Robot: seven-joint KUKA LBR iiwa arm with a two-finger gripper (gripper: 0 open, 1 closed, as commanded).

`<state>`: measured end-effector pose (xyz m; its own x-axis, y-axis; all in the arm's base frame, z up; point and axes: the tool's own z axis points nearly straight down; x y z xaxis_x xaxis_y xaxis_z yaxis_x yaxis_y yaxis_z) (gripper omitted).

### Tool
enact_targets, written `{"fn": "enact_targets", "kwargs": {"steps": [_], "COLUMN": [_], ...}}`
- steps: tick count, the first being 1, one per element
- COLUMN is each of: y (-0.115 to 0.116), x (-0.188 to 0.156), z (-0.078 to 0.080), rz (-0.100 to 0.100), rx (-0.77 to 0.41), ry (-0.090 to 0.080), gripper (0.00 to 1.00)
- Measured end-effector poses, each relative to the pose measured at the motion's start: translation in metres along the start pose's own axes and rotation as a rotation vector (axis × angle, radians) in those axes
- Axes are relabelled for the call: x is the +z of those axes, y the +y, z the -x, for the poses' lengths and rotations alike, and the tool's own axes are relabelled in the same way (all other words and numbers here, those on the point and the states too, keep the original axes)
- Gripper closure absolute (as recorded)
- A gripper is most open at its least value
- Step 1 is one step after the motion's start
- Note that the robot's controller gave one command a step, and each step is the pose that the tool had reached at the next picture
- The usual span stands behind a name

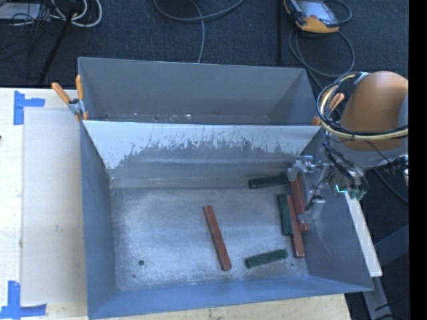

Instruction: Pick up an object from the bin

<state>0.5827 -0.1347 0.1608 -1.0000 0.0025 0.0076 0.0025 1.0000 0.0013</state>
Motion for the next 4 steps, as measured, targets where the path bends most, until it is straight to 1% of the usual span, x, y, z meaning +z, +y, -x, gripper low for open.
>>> {"fn": "enact_targets", "kwargs": {"steps": [1, 2, 3, 4], "y": [0.045, 0.056, 0.053, 0.06], "x": [0.094, 0.061, 0.057, 0.091], "z": [-0.089, -0.095, -0.108, -0.105], "rz": [0.0, -0.001, -0.001, -0.002], "rx": [-0.254, -0.202, -0.177, -0.053], "ry": [-0.003, -0.009, -0.005, -0.018], "gripper": [0.0, 0.0, 0.0, 0.0]}}
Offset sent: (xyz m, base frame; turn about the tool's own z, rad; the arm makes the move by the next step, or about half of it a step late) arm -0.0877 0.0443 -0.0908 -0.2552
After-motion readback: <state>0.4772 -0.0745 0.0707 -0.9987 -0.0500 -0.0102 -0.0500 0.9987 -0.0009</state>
